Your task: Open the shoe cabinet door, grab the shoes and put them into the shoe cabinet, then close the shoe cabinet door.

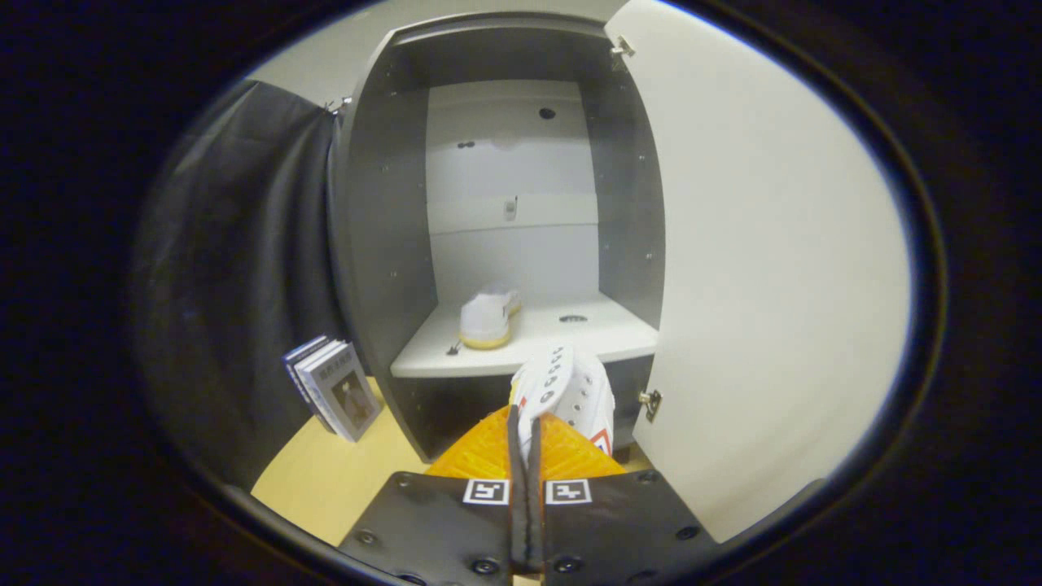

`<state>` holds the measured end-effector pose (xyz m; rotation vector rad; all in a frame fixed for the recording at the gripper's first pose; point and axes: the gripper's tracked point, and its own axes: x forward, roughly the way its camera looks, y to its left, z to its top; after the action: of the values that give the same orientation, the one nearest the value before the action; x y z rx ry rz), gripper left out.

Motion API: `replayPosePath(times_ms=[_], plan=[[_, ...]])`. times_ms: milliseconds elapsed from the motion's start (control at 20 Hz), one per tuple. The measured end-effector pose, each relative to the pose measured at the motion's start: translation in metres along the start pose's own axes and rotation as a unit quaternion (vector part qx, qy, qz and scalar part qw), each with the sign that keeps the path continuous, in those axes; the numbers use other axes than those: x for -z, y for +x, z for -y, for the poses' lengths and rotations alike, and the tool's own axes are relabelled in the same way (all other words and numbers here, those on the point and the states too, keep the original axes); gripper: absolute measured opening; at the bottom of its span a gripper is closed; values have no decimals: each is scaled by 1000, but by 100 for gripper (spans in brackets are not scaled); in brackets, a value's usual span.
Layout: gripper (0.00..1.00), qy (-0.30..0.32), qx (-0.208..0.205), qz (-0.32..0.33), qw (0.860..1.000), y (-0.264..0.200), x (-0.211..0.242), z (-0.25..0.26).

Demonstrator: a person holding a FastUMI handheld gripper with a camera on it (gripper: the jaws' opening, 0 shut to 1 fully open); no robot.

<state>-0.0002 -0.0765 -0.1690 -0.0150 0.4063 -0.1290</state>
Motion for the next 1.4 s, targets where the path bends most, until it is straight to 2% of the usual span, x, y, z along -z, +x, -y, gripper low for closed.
replayPosePath(times_ms=[250, 450, 950, 1400], plan=[[2, -1, 8, 25, 1000, 29, -38, -3], [2, -17, -3, 22, 1000, 69, -56, -3], [2, -25, -6, 2, 1000, 189, -71, 5], [2, -24, 4, -13, 1000, 257, -75, 20]])
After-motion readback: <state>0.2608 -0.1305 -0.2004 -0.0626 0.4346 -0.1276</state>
